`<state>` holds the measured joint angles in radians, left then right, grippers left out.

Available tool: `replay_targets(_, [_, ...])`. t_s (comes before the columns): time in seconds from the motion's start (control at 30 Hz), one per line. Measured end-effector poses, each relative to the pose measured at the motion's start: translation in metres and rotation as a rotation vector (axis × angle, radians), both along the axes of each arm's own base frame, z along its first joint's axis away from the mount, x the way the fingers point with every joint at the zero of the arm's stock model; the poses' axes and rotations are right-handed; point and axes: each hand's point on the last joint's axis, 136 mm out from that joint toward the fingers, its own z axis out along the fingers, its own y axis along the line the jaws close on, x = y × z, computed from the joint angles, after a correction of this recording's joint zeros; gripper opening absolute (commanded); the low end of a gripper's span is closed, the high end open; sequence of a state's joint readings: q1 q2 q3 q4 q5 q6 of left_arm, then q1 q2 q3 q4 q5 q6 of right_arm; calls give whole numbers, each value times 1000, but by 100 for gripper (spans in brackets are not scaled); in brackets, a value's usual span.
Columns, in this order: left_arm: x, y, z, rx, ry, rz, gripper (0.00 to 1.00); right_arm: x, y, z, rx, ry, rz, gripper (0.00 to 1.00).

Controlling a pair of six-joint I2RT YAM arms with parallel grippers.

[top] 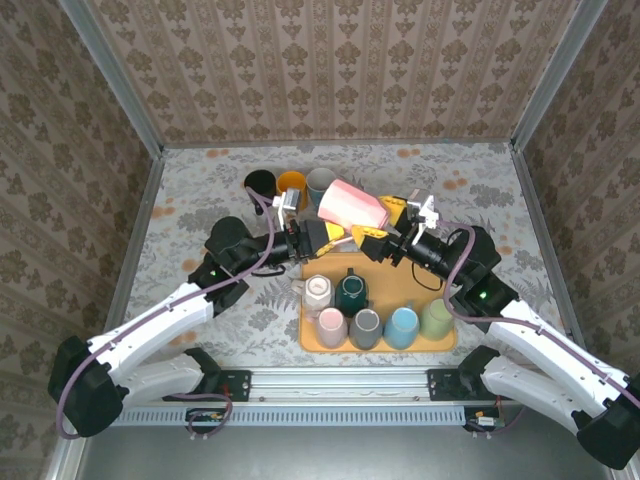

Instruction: Turn the mug right side up

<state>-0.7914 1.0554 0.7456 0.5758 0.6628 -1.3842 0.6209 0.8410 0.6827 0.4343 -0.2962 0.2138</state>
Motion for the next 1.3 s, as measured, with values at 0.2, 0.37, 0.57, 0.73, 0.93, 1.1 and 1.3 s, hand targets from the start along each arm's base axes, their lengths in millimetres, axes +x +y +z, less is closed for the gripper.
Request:
replay_targets(0.2, [-3, 1, 4, -1, -12, 2, 0, -2, -1, 2, 1, -7, 0, 79])
replay_targets(0.37, [-1, 5, -2, 43, -75, 56, 0, -3, -4, 2, 7, 25, -11, 100])
replay_targets(0.57, [27, 16, -20, 212, -213, 234, 0, -3, -28, 19, 26, 20, -129, 100])
replay_targets(0.73, [70, 18, -25, 449, -386, 389, 0, 4, -55, 14, -42, 45, -287, 100])
replay_targets(0.93, [133, 0, -58, 764, -559, 489, 0, 12, -84, -14, -141, 137, -451, 100])
replay_targets(1.1, [176, -13, -118, 1011, -614, 491, 0, 11, -106, -20, -167, 187, -543, 100])
replay_targets(1.3, [214, -31, -171, 1167, -597, 500, 0, -2, -132, -10, -129, 168, -627, 100])
